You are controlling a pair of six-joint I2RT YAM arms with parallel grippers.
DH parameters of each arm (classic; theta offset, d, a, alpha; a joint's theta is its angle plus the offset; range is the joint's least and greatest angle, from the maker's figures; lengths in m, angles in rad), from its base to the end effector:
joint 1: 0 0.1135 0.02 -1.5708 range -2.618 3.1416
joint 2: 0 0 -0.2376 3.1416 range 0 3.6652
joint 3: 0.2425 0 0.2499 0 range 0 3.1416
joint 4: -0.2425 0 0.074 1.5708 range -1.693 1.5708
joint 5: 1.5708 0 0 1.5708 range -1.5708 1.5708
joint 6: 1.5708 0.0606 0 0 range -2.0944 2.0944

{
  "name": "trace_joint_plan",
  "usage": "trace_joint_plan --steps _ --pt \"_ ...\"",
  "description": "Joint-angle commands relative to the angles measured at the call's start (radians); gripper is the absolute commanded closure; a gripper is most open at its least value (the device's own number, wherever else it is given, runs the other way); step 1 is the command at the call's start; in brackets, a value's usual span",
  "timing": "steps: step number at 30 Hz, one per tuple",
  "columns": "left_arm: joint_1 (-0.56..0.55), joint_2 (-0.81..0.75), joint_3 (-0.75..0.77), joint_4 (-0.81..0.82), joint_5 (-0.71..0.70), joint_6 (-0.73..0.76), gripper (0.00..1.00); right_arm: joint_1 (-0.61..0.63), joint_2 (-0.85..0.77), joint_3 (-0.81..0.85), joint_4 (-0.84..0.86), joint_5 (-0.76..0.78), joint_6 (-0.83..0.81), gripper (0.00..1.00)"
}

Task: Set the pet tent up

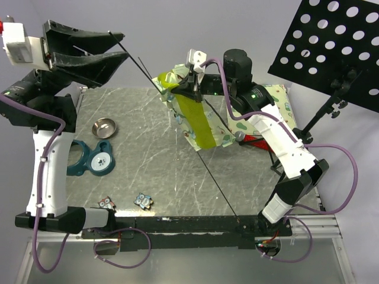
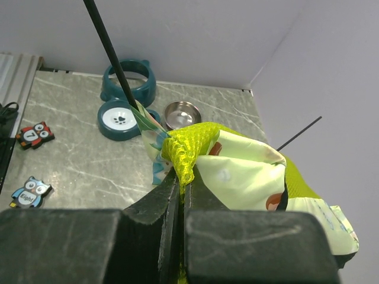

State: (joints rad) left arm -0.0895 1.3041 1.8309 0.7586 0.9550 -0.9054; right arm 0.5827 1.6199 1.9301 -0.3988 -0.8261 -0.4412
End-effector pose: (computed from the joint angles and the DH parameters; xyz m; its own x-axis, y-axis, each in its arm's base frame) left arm 0.1625 -0.0643 0.6211 0.3693 -0.4894 -0.7900 0.9250 0.2750 0.2621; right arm 0.2752 0.2347 0.4718 0.3536 -0.1136 -0.9285 -0.9218 0.1265 -0.3665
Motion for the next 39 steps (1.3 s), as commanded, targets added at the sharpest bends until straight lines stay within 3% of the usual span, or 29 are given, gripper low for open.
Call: trace_joint_plan --steps 1,7,11,14,20,24,26,28,31,33,39 --pt "-0.015 0.029 0.073 -0.021 -0.058 -0.087 0.58 0.008 0.000 0.044 -0.003 -0.038 -0.027 1.00" --pt "-0.061 0.029 0.058 -0.060 -0.039 -0.092 0.99 0.009 0.000 0.038 0.000 -0.059 -0.031 1.00" --pt "-0.062 0.006 0.010 -0.120 0.008 -0.076 0.99 0.009 -0.003 0.026 0.014 -0.082 -0.024 1.00" --pt "-0.062 0.004 0.011 -0.255 0.082 -0.047 0.99 0.011 -0.002 0.014 0.020 -0.122 -0.014 1.00" --pt "-0.036 0.006 0.073 -0.634 0.296 0.165 0.99 0.009 0.003 -0.039 -0.046 -0.238 -0.063 1.00" --pt "-0.030 -0.055 -0.010 -0.870 0.353 0.310 0.99 0.009 0.023 -0.074 -0.121 -0.292 -0.109 0.98" --pt "-0.009 -0.094 -0.054 -0.954 0.363 0.376 0.99 0.009 0.026 -0.095 -0.162 -0.301 -0.138 0.83" --pt "0.013 -0.108 -0.048 -1.078 0.357 0.462 0.99 0.006 0.014 -0.126 -0.204 -0.309 -0.184 0.51" --pt "0.023 -0.112 -0.016 -1.261 0.334 0.598 0.99 -0.004 -0.041 -0.204 -0.225 -0.318 -0.200 0.23" --pt "0.023 -0.135 -0.031 -1.318 0.311 0.641 0.99 -0.017 -0.092 -0.267 -0.229 -0.318 -0.206 0.15" --pt "0.023 -0.151 -0.058 -1.401 0.271 0.720 0.99 -0.084 -0.173 -0.356 -0.248 -0.392 -0.185 0.07"
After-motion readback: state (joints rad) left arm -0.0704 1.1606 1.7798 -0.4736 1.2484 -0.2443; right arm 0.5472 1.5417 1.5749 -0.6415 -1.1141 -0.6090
